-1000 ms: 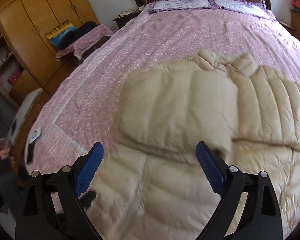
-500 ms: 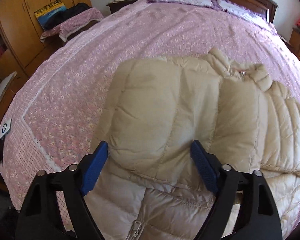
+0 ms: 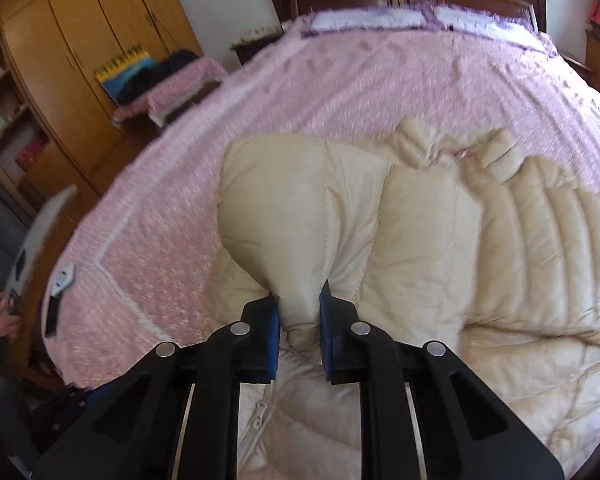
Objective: Fold large clothes
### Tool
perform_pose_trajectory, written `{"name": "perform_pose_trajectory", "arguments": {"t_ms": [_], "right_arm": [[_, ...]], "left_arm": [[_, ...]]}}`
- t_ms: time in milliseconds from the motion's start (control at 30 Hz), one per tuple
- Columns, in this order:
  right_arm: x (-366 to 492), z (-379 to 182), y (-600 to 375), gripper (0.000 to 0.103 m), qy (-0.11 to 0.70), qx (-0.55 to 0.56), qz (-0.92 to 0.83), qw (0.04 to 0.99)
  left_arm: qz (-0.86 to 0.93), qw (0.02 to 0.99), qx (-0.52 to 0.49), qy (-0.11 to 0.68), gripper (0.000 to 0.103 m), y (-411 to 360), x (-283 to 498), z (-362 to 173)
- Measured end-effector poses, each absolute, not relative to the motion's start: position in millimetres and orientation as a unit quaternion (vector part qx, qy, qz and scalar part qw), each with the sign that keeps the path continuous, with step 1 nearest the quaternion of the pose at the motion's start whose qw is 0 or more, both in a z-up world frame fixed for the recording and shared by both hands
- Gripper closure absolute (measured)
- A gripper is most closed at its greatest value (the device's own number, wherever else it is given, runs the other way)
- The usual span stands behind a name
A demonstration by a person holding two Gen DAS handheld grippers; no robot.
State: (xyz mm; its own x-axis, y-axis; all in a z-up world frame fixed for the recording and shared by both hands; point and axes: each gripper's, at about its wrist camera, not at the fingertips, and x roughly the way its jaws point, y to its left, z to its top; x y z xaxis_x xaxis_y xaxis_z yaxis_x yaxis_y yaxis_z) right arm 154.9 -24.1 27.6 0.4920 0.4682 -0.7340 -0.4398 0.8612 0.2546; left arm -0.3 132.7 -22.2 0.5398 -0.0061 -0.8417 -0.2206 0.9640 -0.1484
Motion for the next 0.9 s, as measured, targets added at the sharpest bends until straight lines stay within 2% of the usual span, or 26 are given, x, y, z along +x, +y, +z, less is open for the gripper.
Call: {"name": "perform_pose_trajectory", "arguments": {"t_ms": [200,433,633,900], "right_arm": [[152.9,66.8,-76.2,0.086,0.391,0.024,0.254,0.884],[157.5,74.5,-145.5,0.086,0.385,0.049,0.217,0.896],[165.5,58.3,-204.4,0.086,0.394,0.082,0.173,0.899],[181.1,1.4,-235.5,0.086,0.434,0.094,0.134,0.886]], "left_arm": [[0.036,0.886,-0.092,0.453,0.026,114.6,24.3,-1.1],[0.008,0.892,-0.068,0.448,0.026,92.0,64.0,6.4],[0.0,0.895,-0.052,0.444,0.026,74.0,98.1,-1.7],[0.004,0.885,-0.045,0.463,0.026,62.2,131.6,-24.6]]}}
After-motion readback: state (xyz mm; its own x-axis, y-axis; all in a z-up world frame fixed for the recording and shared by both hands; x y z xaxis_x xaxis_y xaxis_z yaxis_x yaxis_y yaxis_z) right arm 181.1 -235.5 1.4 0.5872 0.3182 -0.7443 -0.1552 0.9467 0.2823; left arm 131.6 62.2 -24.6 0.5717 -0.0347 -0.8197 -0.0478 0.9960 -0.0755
